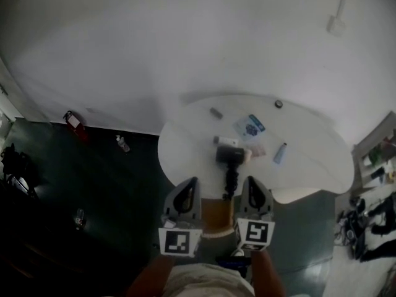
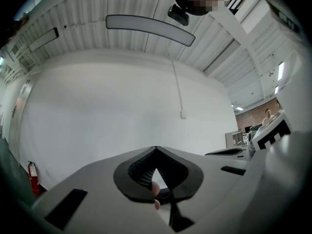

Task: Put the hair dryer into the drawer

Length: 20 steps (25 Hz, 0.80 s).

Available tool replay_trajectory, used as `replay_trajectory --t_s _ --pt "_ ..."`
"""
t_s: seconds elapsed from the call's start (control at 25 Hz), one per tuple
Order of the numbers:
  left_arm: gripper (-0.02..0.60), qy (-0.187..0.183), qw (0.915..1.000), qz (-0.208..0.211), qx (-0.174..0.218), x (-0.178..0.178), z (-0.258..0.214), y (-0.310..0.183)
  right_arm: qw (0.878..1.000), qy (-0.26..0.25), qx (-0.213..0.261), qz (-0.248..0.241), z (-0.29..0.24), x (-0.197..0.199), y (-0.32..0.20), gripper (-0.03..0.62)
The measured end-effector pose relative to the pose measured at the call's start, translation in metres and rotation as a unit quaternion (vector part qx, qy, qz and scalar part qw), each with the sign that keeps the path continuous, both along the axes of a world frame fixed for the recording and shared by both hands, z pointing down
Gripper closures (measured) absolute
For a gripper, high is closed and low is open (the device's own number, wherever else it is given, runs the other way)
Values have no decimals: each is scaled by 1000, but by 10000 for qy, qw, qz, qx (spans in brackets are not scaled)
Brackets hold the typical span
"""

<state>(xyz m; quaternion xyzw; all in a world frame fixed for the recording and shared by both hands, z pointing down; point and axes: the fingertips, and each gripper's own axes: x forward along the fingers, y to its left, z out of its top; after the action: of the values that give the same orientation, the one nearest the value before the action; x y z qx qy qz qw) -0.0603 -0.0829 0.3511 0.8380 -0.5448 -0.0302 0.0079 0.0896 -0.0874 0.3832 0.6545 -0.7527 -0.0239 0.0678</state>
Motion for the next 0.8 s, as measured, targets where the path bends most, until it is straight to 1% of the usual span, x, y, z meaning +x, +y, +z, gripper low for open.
replay_trajectory --t_s 0.44,0.68,0.8 --pt "581 16 10000 -72 -33 -19 9 -10 9978 -63 -612 232 49 -2 -35 588" --pt "581 12 9998 -148 -121 -25 18 -19 9936 -13 -1114 166 78 -12 -55 586" --pt "581 -15 9998 -142 -119 -24 21 -23 9902 55 -1389 146 94 -16 -64 551"
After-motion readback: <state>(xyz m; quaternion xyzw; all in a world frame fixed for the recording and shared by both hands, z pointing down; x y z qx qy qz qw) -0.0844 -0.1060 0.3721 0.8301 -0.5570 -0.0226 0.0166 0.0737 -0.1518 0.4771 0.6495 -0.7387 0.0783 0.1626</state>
